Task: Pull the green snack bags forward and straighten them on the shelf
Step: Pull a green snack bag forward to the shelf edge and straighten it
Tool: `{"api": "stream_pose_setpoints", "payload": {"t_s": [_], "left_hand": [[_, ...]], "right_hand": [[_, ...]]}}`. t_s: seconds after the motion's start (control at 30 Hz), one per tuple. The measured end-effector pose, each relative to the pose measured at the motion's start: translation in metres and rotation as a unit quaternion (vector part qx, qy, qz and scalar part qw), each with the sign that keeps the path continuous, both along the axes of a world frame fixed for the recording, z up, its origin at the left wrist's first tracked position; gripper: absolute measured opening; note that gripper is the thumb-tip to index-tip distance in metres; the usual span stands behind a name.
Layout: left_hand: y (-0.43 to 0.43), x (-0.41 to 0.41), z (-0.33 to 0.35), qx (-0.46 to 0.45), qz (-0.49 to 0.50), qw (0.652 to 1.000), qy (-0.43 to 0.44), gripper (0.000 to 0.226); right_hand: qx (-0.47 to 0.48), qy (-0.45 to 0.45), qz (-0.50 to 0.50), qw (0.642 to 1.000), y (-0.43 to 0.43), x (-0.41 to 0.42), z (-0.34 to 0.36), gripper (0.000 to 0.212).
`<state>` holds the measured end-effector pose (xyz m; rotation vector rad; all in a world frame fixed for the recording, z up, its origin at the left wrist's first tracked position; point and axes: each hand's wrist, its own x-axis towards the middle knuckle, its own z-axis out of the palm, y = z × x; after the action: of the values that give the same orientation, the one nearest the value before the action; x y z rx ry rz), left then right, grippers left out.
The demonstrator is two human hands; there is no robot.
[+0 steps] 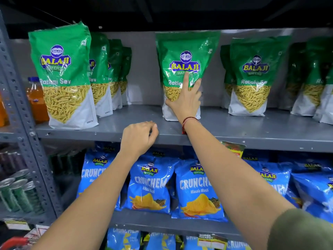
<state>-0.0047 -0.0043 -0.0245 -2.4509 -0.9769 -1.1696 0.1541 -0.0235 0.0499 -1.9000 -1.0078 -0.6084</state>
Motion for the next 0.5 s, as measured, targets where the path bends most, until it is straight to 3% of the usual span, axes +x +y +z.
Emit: {"api": "stream_pose_setpoints", "payload": {"t_s": [0.5], "left_hand": [[0.001, -0.002, -0.003, 0.041, 0.003, 0.999, 0.012, 0.055]], "right_hand": [[0.034, -0.022, 0.027, 0.999, -0.085, -0.059, -0.005, 0.103]]}}
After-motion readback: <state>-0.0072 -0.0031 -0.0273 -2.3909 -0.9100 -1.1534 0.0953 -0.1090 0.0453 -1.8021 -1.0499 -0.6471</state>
